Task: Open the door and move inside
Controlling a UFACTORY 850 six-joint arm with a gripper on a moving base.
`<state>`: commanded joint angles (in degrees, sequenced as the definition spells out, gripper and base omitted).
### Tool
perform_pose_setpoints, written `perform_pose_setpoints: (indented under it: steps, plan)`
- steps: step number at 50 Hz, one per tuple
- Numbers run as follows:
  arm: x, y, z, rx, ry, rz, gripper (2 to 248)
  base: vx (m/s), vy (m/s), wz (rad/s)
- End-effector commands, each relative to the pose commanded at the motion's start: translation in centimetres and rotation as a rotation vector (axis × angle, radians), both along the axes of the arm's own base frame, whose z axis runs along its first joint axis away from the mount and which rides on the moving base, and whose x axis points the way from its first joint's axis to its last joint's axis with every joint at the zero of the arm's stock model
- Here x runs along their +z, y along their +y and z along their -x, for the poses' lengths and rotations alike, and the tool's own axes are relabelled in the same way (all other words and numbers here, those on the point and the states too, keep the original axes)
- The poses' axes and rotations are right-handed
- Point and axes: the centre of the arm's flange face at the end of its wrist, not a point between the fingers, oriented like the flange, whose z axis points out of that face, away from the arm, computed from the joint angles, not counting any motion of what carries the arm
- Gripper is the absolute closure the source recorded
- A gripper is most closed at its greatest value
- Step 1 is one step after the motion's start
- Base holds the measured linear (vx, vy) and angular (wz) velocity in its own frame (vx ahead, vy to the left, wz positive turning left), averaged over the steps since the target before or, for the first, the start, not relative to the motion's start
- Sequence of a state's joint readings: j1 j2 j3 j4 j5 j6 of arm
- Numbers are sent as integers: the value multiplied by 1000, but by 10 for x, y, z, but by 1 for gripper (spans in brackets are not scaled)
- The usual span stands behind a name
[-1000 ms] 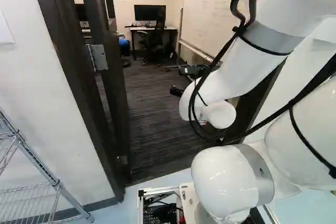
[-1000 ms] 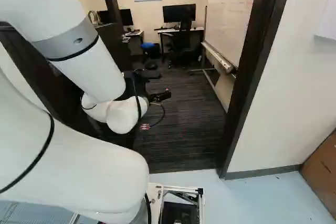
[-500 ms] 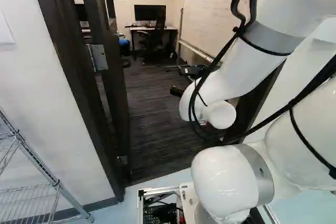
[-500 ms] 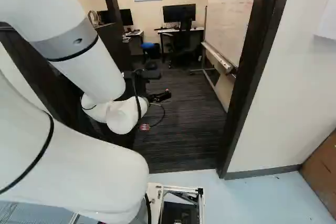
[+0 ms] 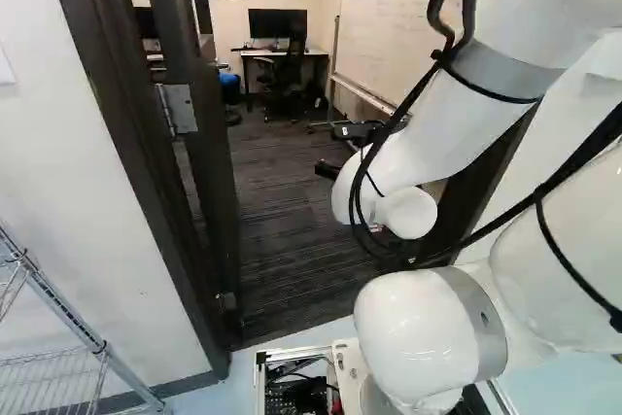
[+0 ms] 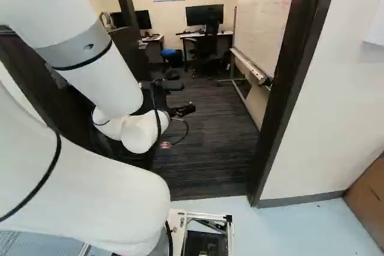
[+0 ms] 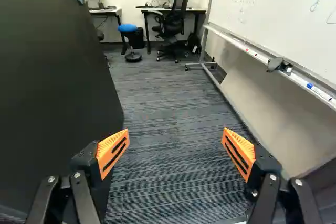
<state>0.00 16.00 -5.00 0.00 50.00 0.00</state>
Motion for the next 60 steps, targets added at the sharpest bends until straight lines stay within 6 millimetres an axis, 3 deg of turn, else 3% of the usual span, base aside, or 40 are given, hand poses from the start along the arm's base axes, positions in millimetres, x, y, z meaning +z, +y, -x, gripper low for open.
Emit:
perform_pose_setpoints:
  steps: [38,60]
  plan:
    - [0,0,0,0,0,0,3,144,-54,-2]
    - [0,0,0,0,0,0,3,163,-27,159]
